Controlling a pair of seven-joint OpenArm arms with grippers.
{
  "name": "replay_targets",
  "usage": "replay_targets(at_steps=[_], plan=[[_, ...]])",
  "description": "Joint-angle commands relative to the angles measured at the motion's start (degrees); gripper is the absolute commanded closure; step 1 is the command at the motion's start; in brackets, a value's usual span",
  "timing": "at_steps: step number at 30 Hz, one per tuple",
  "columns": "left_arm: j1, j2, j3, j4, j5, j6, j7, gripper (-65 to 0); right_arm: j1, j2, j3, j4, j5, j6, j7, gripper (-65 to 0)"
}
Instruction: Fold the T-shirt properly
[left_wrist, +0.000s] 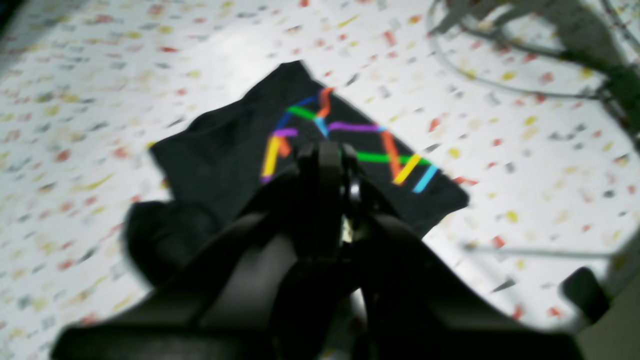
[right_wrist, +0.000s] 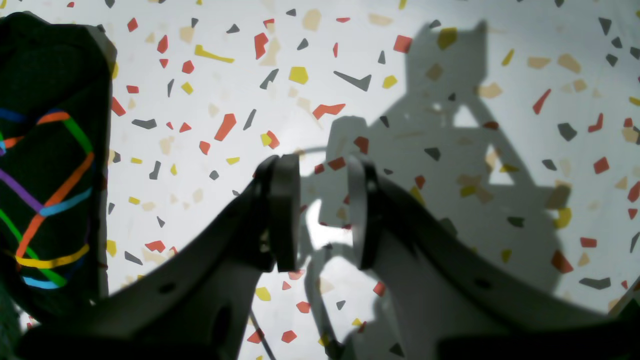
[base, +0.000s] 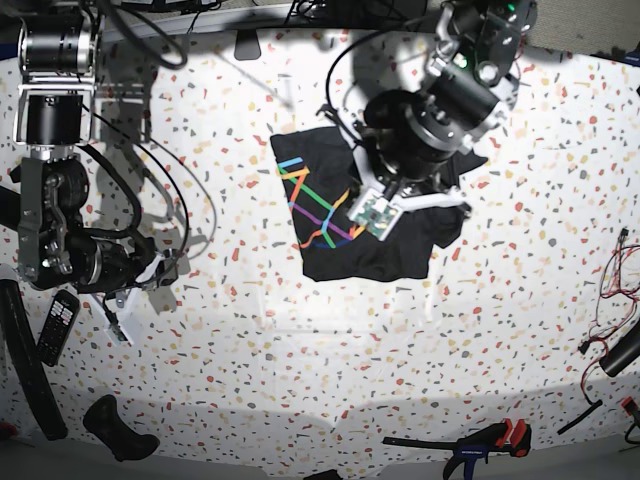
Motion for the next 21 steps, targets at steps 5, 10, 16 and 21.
replay_targets(at_steps=[5,10,16,21], plan=[[2.6,-1.7,0.0,1.4,1.6,1.4,1.7,0.0,1.5,0.8,0.4,0.9,0.7,0.3,1.0,-15.8],[7.2,-4.9,0.0,1.4,6.7,7.9,1.9,0.0,1.5,0.8,0.4,0.9,0.7,0.3,1.1,-15.8],[13.2,-6.8,0.0,1.4,16.8,15.3,5.7,0.0,1.5,0.8,0.4,0.9,0.7,0.3,1.1,-15.8],[17.0,-6.8,0.0,1.4,18.1,16.1,6.2,0.0,1.5,0.8,0.4,0.9,0.8,0.3,1.1,-15.8]])
